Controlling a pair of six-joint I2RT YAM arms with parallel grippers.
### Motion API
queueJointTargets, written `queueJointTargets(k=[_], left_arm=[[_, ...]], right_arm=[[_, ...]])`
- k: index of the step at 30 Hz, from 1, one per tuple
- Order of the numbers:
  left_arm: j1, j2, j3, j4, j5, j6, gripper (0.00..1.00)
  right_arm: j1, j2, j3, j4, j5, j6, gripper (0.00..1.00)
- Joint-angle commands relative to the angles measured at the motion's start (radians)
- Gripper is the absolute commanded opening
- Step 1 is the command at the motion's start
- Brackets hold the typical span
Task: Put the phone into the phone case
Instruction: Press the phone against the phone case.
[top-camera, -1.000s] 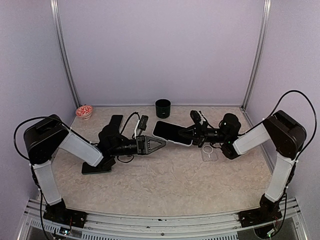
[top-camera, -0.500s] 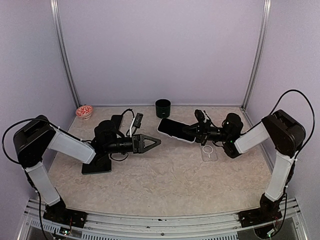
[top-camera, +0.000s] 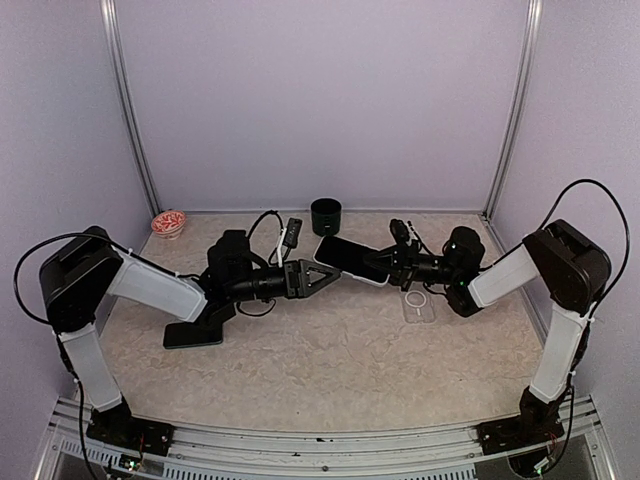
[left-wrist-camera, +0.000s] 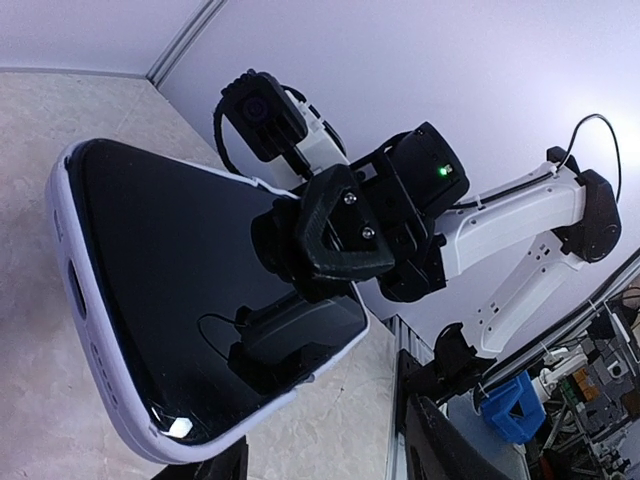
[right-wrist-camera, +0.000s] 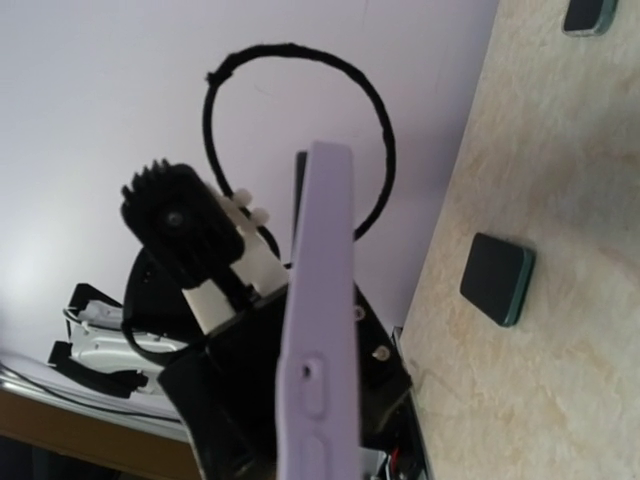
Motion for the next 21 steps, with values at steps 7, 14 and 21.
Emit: queueJointTargets(k=[7,14,21], left_arm=[[-0.013,0.008,0.042,-0.099,-0.081,0.071,0.53],[-0.017,0.007,0.057,-0.1,-0.111,0.085,0.52],[-0.009,0.018,0.023,0.005,-0.098,0.052,0.51]], right_arm=[[0.016,-0.054,0.005,0.087,0.005,0.014,0.03],[0.021,-0.043,0.014,0.097,0.003,0.021,0.03],[0.023,-0.038,0.004,0.11,-0.002,0.027,0.03]])
